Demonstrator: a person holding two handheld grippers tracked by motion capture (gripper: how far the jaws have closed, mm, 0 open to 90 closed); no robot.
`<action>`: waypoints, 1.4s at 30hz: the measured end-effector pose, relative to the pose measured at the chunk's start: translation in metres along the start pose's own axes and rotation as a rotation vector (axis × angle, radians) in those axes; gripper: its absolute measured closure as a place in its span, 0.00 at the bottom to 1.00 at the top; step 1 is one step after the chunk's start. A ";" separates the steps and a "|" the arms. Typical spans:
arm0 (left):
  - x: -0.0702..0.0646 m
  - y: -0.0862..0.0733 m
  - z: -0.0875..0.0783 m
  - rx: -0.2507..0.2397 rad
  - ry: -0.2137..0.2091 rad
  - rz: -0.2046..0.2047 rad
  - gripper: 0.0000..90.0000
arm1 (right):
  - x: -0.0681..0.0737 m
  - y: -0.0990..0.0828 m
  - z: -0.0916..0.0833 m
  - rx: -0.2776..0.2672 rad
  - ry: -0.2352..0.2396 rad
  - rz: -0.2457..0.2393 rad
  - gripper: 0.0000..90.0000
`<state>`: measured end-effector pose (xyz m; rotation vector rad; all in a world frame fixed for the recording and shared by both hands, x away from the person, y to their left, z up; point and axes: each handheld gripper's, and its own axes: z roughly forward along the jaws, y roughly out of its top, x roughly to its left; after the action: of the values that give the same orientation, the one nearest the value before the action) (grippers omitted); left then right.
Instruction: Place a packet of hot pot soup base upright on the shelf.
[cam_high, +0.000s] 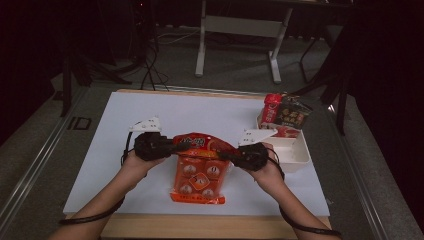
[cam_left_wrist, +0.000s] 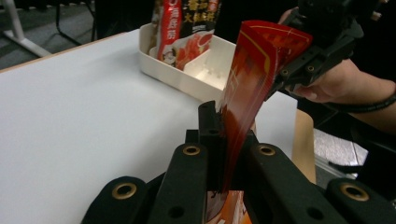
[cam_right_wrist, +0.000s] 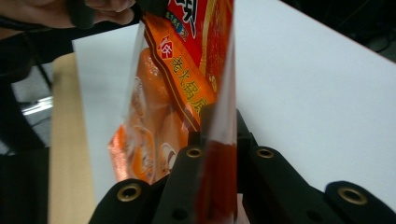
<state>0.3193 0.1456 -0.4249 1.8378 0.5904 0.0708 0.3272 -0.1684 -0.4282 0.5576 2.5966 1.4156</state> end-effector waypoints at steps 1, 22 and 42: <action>-0.002 0.001 -0.002 -0.006 -0.007 0.010 0.98 | 0.001 0.001 -0.002 -0.002 0.007 0.003 1.00; -0.006 -0.005 -0.011 -0.097 -0.007 0.015 0.24 | 0.020 0.033 -0.037 -0.057 0.015 -0.070 1.00; 0.001 -0.045 -0.010 -0.087 0.135 0.012 0.01 | 0.003 0.067 -0.105 -0.208 -0.114 -0.053 1.00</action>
<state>0.3004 0.1653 -0.4625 1.7617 0.6604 0.2268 0.3117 -0.2171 -0.3141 0.5197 2.3236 1.5640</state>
